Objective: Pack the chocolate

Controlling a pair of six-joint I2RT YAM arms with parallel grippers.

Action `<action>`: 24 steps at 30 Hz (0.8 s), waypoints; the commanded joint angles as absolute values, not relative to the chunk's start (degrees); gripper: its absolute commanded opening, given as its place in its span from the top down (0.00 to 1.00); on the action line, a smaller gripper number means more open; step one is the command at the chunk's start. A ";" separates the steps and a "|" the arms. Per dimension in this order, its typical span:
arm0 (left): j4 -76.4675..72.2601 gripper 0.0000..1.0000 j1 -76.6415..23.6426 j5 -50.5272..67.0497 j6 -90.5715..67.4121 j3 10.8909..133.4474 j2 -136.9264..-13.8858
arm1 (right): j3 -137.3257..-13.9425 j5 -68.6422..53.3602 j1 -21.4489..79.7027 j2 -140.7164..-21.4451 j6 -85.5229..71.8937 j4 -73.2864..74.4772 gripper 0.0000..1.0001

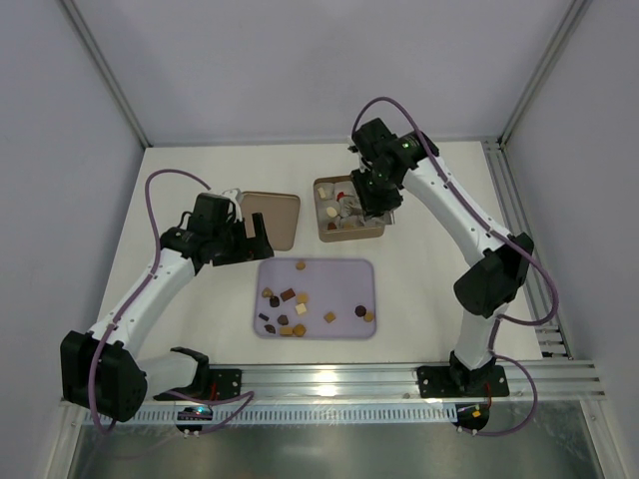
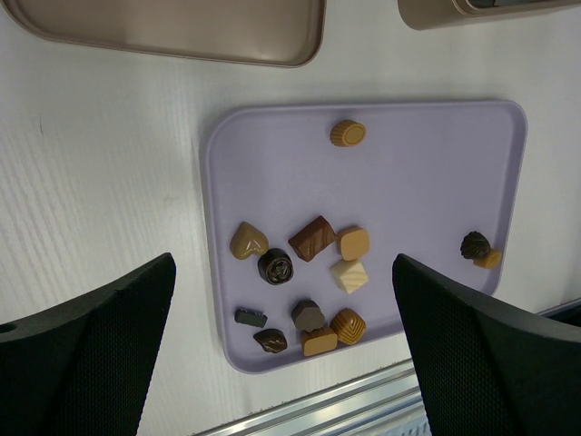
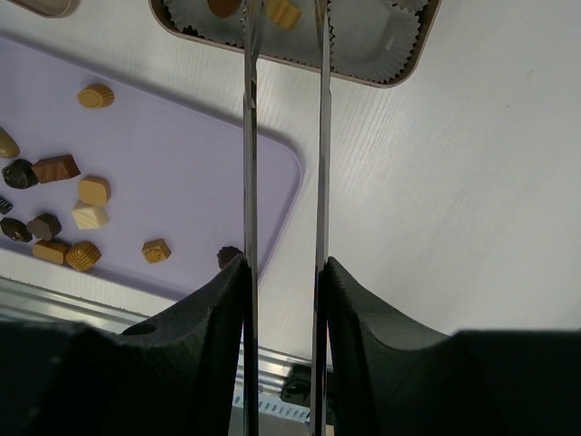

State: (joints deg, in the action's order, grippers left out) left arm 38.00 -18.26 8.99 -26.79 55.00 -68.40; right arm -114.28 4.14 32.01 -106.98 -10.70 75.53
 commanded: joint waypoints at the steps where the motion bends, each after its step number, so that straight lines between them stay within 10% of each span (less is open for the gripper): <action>1: 37.53 0.00 -18.37 8.35 -26.54 55.81 -67.15 | -116.20 4.48 33.04 -101.78 -11.16 76.90 0.59; 24: 37.44 0.00 -18.37 10.28 -26.63 55.55 -66.62 | -89.83 3.25 50.27 -84.03 -19.33 85.25 0.57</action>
